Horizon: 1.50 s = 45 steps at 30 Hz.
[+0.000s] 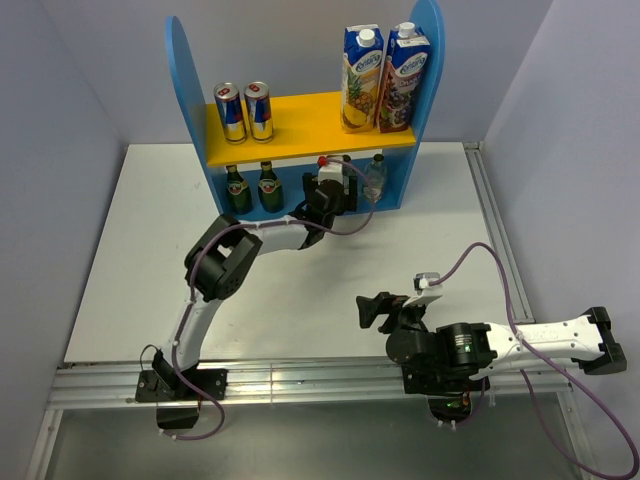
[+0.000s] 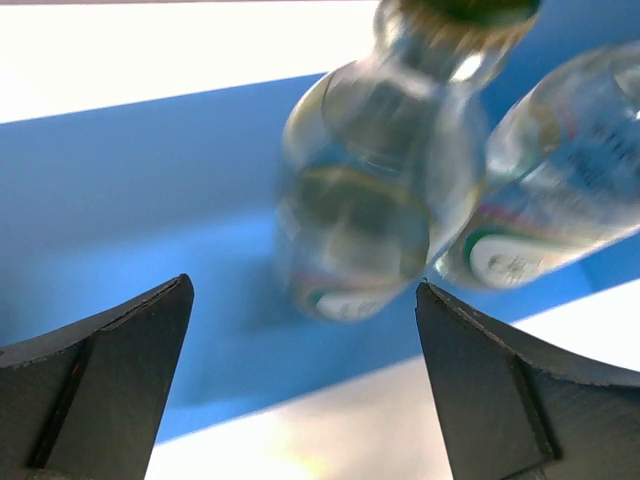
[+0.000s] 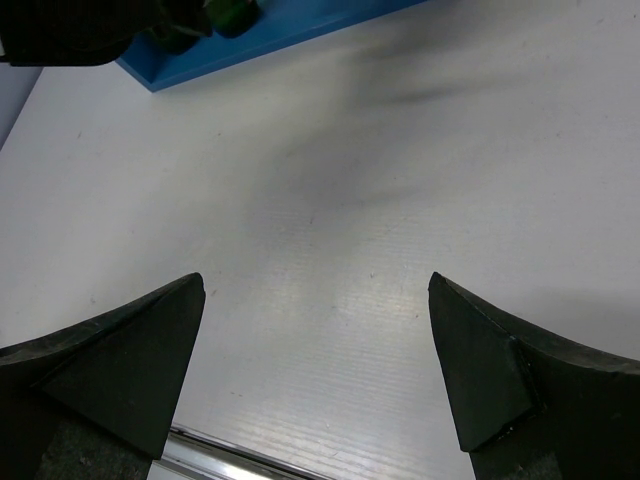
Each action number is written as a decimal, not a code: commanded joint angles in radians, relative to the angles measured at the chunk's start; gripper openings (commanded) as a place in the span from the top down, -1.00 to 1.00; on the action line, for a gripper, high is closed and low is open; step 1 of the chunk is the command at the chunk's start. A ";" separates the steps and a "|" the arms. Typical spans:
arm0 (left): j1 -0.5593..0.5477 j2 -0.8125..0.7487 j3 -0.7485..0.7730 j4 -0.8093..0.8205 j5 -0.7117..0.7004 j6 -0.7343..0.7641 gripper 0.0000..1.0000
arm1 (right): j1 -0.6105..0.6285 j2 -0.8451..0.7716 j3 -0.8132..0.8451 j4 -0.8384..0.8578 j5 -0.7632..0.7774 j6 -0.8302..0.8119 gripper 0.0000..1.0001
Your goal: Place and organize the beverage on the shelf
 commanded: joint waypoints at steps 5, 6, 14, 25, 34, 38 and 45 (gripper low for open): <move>-0.046 -0.208 -0.144 0.034 -0.076 -0.003 -0.99 | 0.008 0.022 0.013 0.001 0.042 0.025 -1.00; -0.055 -0.220 -0.155 0.009 -0.087 -0.003 -0.99 | 0.009 0.022 0.012 0.000 0.044 0.027 -1.00; -0.196 -0.435 -0.352 -0.178 -0.221 -0.098 -0.99 | 0.011 0.048 0.030 -0.023 0.050 0.050 -1.00; -0.547 -0.955 -0.362 -1.041 -0.573 -0.555 -0.99 | 0.037 0.112 0.479 -0.266 0.012 -0.046 -0.99; -0.707 -1.159 0.088 -1.225 -0.698 -0.302 -0.99 | 0.051 0.155 1.068 -0.142 0.016 -0.637 -1.00; -0.707 -1.260 0.079 -1.134 -0.704 -0.198 -0.99 | 0.051 0.116 1.101 -0.106 0.041 -0.722 -1.00; -0.707 -1.404 -0.012 -1.066 -0.808 -0.142 -0.99 | 0.051 0.033 1.078 -0.138 0.150 -0.740 -1.00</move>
